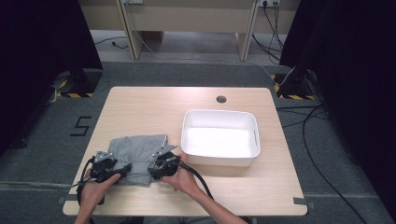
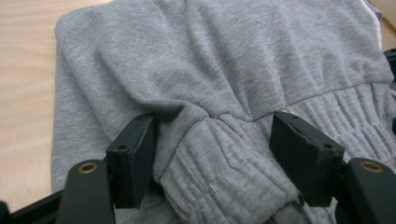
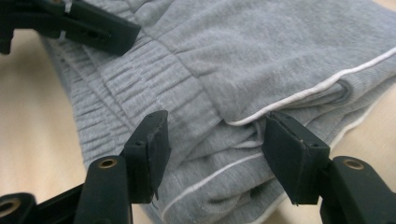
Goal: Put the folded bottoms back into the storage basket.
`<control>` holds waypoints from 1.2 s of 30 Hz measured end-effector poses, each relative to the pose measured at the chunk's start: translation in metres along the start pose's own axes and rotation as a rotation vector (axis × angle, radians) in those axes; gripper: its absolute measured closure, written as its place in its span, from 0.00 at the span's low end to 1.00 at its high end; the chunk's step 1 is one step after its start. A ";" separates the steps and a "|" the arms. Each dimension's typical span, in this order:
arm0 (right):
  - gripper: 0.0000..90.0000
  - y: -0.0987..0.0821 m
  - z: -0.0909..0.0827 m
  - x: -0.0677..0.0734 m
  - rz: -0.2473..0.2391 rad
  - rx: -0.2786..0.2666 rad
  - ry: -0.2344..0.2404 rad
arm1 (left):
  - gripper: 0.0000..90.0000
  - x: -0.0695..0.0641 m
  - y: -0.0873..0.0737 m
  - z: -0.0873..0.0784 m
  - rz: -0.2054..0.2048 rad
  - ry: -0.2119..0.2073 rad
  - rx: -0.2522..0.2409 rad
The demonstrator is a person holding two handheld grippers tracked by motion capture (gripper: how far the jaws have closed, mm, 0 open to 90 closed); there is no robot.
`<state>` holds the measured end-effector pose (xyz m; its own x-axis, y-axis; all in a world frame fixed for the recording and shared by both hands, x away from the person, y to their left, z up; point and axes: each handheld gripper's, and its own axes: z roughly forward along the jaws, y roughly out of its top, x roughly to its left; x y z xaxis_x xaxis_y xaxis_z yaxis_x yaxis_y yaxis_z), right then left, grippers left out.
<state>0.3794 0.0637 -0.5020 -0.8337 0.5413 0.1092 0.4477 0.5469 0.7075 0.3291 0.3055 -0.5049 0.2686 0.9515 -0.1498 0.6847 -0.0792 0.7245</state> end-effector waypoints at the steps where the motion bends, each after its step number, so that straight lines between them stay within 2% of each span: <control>1: 0.46 -0.005 -0.003 0.003 -0.005 -0.003 0.009 | 0.35 -0.002 -0.003 -0.002 0.001 -0.003 0.000; 3: 0.46 -0.009 -0.006 0.006 -0.009 0.003 0.017 | 0.35 -0.004 -0.005 -0.005 0.004 -0.006 0.001; 4: 0.45 -0.015 -0.011 0.010 -0.024 0.010 0.030 | 0.35 -0.010 -0.011 -0.010 0.014 -0.007 -0.002; 7: 0.44 -0.016 -0.016 0.017 -0.034 0.031 0.033 | 0.35 -0.013 -0.016 -0.015 0.025 0.000 -0.005; 10: 0.43 -0.016 -0.031 0.023 -0.045 0.025 0.042 | 0.35 -0.017 -0.024 -0.023 0.025 -0.023 0.000; 11: 0.43 -0.016 -0.031 0.023 -0.045 0.025 0.042 | 0.35 -0.017 -0.024 -0.023 0.025 -0.023 0.000; 12: 0.42 -0.017 -0.035 0.023 -0.041 0.018 0.039 | 0.35 -0.019 -0.026 -0.025 0.030 -0.026 0.001; 13: 0.41 -0.018 -0.045 0.021 -0.023 -0.020 0.018 | 0.35 -0.023 -0.029 -0.028 0.041 -0.033 0.006; 17: 0.39 -0.022 -0.048 0.016 0.007 -0.027 -0.002 | 0.35 -0.029 -0.033 -0.032 0.050 -0.044 0.010; 18: 0.38 -0.025 -0.049 0.014 0.040 -0.035 -0.012 | 0.34 -0.031 -0.034 -0.035 0.057 -0.052 0.006; 20: 0.37 -0.027 -0.049 0.014 0.046 -0.036 -0.016 | 0.34 -0.032 -0.034 -0.037 0.059 -0.054 0.002; 21: 0.36 -0.030 -0.050 0.013 0.054 -0.043 -0.037 | 0.30 -0.032 -0.030 -0.042 0.054 -0.073 -0.005; 22: 0.36 -0.032 -0.050 0.012 0.063 -0.045 -0.042 | 0.28 -0.032 -0.030 -0.042 0.054 -0.073 -0.005; 23: 0.36 -0.033 -0.050 0.012 0.070 -0.047 -0.049 | 0.28 -0.031 -0.026 -0.047 0.047 -0.084 -0.021; 26: 0.36 -0.033 -0.049 0.012 0.078 -0.054 -0.046 | 0.26 -0.024 -0.016 -0.054 0.030 -0.070 -0.063; 29: 0.36 -0.031 -0.049 0.013 0.079 -0.061 -0.043 | 0.26 -0.014 -0.011 -0.056 0.006 -0.048 -0.075; 30: 0.35 -0.028 -0.049 0.014 0.077 -0.065 -0.046 | 0.25 -0.007 -0.008 -0.053 -0.009 -0.033 -0.062; 31: 0.35 -0.028 -0.049 0.014 0.077 -0.065 -0.046 | 0.25 -0.007 -0.008 -0.053 -0.009 -0.033 -0.062; 32: 0.35 -0.026 -0.048 0.014 0.084 -0.066 -0.056 | 0.23 -0.001 -0.008 -0.045 -0.018 -0.025 -0.025; 35: 0.33 -0.025 -0.044 0.013 0.089 -0.059 -0.069 | 0.22 0.003 -0.009 -0.038 -0.025 -0.017 0.003; 36: 0.31 -0.025 -0.039 0.011 0.101 -0.036 -0.095 | 0.21 0.007 -0.013 -0.030 -0.040 -0.002 0.032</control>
<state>0.3460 0.0309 -0.4913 -0.7501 0.6512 0.1158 0.5145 0.4645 0.7208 0.3019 0.3216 -0.4956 0.2425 0.9534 -0.1796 0.7163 -0.0511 0.6959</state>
